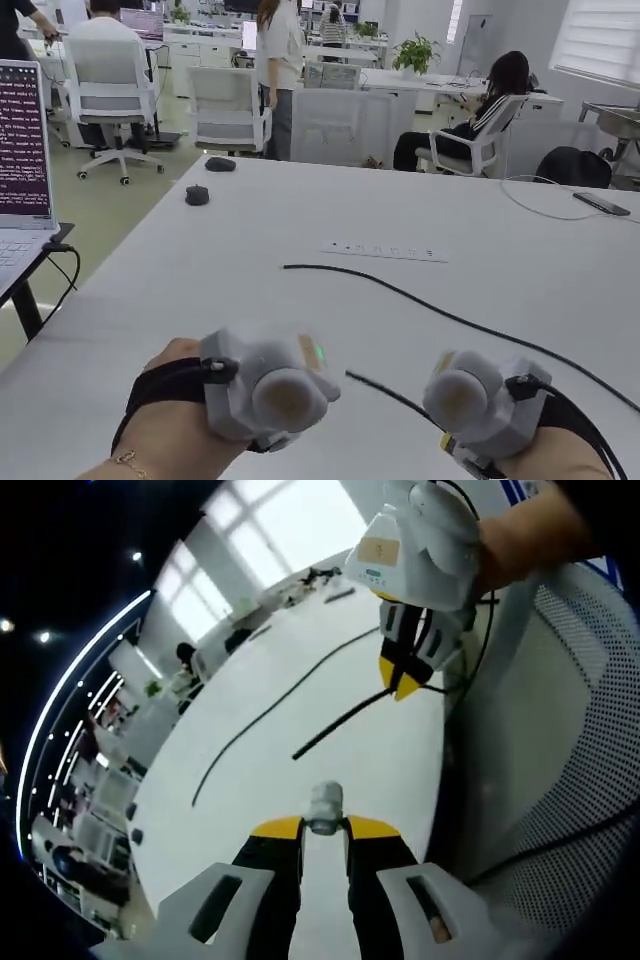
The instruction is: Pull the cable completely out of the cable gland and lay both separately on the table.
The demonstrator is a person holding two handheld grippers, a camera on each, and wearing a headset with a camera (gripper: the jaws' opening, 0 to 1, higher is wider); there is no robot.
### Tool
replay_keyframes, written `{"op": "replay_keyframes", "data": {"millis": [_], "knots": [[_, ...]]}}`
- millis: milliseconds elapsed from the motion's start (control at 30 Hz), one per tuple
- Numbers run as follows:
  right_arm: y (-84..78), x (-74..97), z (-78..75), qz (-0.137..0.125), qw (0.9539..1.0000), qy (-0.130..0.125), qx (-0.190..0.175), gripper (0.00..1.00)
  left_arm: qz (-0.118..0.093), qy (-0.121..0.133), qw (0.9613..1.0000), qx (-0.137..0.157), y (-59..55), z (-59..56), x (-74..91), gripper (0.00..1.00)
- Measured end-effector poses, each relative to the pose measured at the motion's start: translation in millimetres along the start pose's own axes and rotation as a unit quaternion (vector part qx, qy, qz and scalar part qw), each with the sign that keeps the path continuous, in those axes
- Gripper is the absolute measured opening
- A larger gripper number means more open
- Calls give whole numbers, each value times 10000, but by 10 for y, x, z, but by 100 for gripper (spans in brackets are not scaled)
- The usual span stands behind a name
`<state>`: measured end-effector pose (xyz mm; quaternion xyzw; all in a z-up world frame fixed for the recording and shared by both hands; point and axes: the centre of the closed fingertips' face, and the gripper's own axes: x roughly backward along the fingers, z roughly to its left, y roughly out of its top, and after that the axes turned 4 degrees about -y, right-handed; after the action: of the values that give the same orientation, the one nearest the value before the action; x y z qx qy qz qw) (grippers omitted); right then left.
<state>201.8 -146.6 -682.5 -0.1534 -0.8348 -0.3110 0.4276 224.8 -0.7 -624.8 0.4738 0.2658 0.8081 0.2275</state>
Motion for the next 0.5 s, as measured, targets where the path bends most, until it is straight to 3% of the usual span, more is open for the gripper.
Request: {"op": "replay_keyframes", "data": {"millis": [67, 167, 300, 433, 500], "knots": [[34, 26, -38, -110, 9997, -33, -205, 3, -17, 6, 10000, 13, 2, 1, 2, 16], [248, 80, -101, -609, 9967, -3, -533, 3, -23, -38, 10000, -43, 15, -20, -5, 16], [500, 124, -283, -969, 9939, 2, -528, 3, -51, -53, 10000, -55, 29, -13, -10, 16], [910, 79, -478, -1402, 9859, 409, -816, 3, -12, -156, 9999, -62, 6, -67, -34, 16], [1102, 3, -621, -1538, 9830, 478, -882, 3, -1, -221, 9997, -54, 4, -94, -43, 16]]}}
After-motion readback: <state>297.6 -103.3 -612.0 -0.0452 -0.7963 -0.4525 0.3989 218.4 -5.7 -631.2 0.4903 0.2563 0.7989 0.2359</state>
